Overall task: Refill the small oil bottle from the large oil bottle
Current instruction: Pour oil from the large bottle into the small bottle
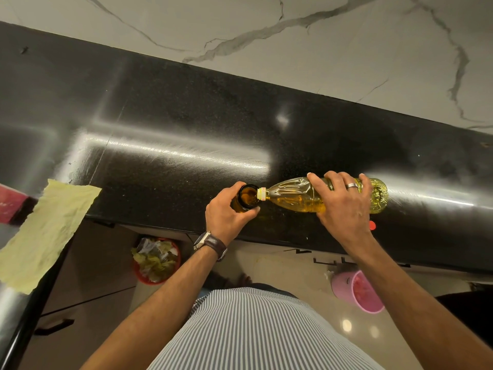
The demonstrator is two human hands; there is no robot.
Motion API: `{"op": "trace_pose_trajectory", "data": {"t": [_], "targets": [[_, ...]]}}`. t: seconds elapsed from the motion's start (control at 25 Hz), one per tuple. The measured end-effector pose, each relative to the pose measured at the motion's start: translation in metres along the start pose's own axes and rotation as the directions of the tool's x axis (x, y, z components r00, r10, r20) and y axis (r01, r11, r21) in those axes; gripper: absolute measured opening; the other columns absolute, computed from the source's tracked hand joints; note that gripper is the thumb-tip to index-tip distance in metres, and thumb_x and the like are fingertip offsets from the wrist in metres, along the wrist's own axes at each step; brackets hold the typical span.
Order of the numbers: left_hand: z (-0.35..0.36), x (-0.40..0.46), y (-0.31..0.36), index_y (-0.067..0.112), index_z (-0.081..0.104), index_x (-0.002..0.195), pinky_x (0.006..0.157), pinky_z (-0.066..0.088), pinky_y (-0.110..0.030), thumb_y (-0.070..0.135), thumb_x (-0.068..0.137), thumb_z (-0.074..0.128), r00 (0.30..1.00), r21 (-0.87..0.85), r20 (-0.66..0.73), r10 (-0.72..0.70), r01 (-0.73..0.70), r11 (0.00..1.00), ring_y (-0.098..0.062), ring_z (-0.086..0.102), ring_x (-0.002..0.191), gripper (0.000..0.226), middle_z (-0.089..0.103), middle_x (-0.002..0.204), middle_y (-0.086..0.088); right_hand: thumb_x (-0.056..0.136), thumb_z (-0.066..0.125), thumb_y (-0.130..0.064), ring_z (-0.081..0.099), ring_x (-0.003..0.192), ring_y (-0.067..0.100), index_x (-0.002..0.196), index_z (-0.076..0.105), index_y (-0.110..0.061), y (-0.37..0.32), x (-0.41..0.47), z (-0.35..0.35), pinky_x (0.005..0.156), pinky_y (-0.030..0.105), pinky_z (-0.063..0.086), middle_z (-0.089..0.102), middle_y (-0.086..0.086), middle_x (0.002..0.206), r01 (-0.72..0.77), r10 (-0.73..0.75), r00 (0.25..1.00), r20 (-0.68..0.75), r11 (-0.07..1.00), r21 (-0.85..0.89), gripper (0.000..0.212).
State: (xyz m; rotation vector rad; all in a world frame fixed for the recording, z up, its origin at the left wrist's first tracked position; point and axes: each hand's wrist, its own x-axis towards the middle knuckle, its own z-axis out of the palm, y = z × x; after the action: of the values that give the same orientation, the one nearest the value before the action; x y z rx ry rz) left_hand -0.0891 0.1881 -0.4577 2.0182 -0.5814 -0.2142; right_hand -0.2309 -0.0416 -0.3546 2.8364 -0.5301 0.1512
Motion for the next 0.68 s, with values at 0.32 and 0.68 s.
{"op": "trace_pose_trajectory", "data": {"t": [0.32,0.68], "targets": [[0.0002,-0.0003,0.0010,0.026,0.063,0.134,0.087,0.059,-0.029,0.050,0.077,0.086,1.000,0.001,-0.001,0.000,0.000,1.000,-0.008,0.063,0.104,0.066,0.072,0.116,0.005,0.075,0.089,-0.030,0.053,0.131,0.033,0.149,0.046,-0.031,0.0009,0.0004,-0.0003,0.112,0.065,0.030,0.058,0.011,0.139,-0.001,0.001,1.000,-0.013,1.000,0.000,0.086],[-0.0008,-0.0012,0.0020,0.027,0.063,0.133,0.088,0.061,-0.033,0.048,0.077,0.086,1.000,0.002,-0.007,-0.001,0.001,1.000,-0.008,0.064,0.104,0.064,0.072,0.116,0.005,0.074,0.090,-0.030,0.053,0.130,0.033,0.149,0.045,-0.031,0.0002,0.0001,-0.0005,0.112,0.064,0.030,0.058,0.011,0.138,0.000,0.000,1.000,-0.002,1.000,0.001,0.087]]}}
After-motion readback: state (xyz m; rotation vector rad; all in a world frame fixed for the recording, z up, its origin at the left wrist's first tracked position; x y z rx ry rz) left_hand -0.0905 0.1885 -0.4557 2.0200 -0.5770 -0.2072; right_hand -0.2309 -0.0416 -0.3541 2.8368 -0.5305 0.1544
